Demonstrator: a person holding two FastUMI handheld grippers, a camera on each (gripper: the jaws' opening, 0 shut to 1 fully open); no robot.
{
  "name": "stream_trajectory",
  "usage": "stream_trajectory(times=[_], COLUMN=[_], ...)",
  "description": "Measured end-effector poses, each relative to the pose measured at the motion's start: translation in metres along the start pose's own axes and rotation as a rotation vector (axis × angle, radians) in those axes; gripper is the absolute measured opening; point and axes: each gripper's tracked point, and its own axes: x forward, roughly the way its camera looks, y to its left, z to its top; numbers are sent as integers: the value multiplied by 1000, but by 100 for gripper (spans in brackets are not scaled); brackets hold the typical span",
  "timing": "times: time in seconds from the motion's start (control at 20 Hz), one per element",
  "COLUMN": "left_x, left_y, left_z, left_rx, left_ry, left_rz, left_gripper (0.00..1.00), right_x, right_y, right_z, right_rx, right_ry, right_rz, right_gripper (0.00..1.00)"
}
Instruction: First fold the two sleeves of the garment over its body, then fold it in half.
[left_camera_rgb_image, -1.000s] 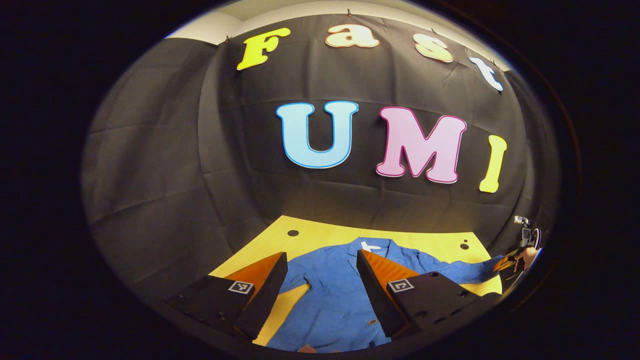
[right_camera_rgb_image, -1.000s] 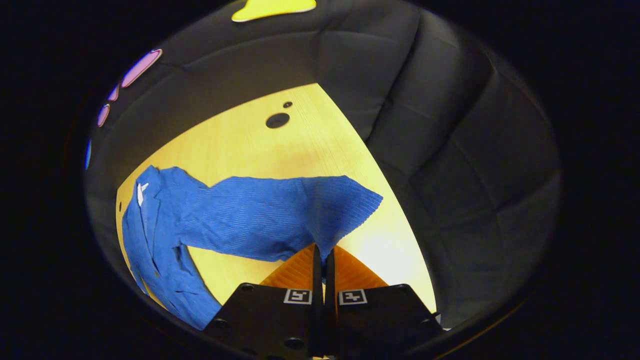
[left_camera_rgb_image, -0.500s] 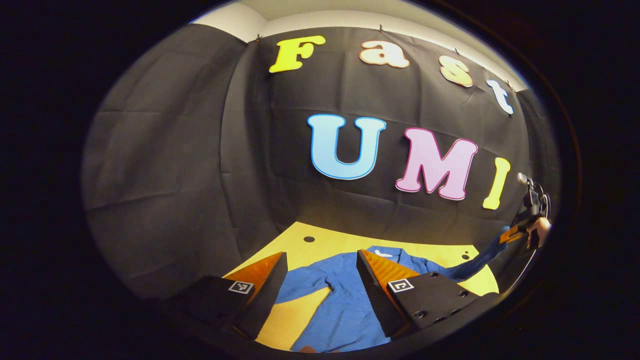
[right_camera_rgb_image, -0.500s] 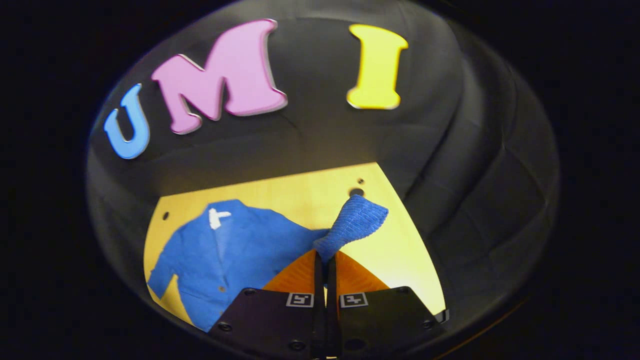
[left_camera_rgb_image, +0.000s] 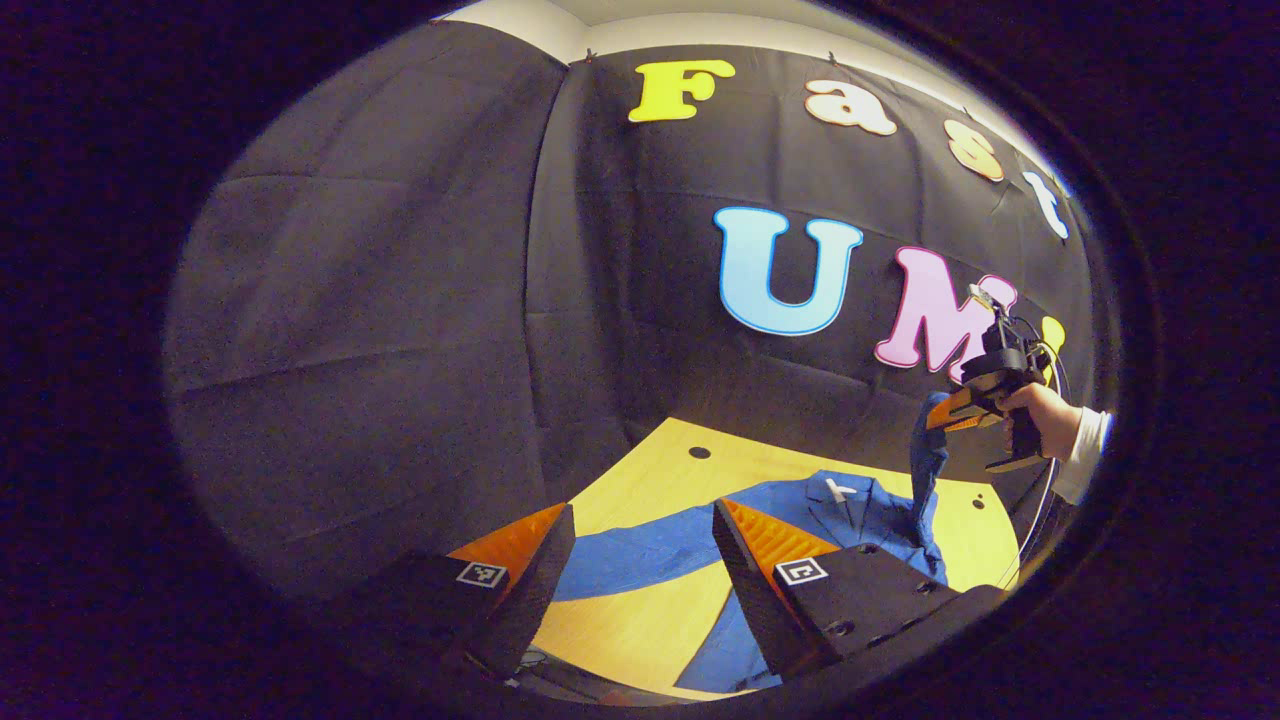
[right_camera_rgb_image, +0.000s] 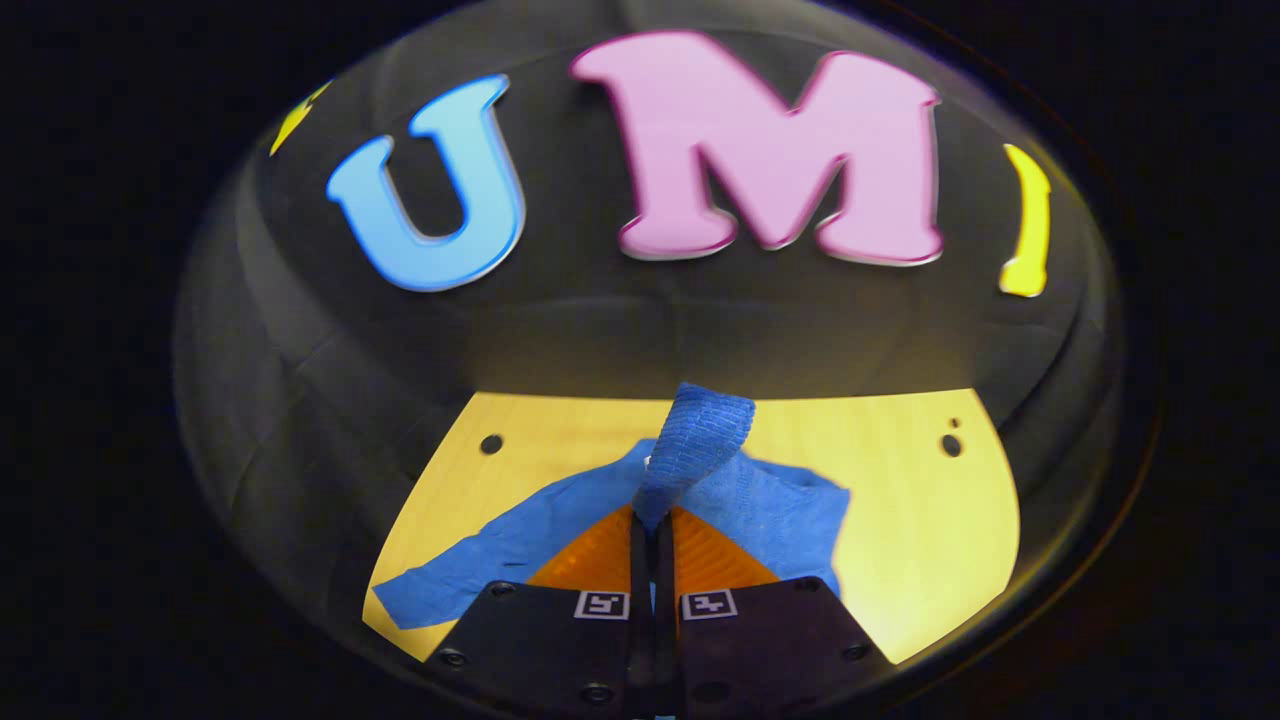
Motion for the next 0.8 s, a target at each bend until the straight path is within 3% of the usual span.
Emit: stream_trajectory(times=[0.1, 0.35, 0.55, 0.6, 0.65, 0.8], left_x=[-4, -18, -20, -14, -6, 16], left_y=[28, 82, 93, 92, 88, 64], left_z=[-17, -54, -83, -89, -95, -112], left_rx=[-12, -52, -105, -132, -161, -273], left_ry=[30, 110, 170, 194, 226, 332], left_rz=[42, 140, 149, 142, 128, 68], left_gripper=[80, 80, 80, 80, 80, 83], right_x=[45, 132, 157, 156, 152, 141], right_y=[42, 68, 83, 88, 101, 112], right_z=[-50, -170, -196, -196, -190, -164], right_rx=[-5, -34, 53, 82, 115, 121], right_ry=[92, 328, 399, 411, 406, 342], right_rz=[38, 59, 121, 146, 208, 287], right_gripper=[4, 4, 9, 16, 37, 99])
